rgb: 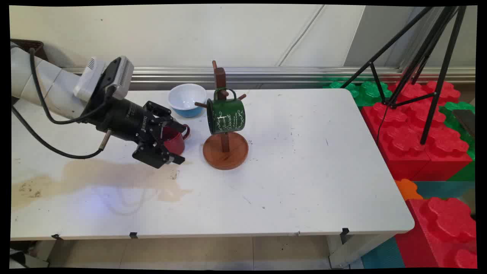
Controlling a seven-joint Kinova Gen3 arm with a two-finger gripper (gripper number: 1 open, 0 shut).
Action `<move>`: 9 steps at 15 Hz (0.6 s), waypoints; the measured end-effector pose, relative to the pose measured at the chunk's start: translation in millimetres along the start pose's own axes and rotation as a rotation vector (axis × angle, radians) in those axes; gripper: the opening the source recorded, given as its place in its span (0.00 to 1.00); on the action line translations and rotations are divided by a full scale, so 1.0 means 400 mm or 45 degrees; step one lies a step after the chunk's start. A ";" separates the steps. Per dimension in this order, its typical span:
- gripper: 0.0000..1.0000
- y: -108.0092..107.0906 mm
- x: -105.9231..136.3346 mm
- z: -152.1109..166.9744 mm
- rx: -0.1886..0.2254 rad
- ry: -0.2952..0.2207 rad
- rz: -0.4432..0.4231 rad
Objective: Pick up the green mug from the rack
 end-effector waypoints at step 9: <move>1.00 0.028 0.040 -0.005 -0.009 0.120 -0.111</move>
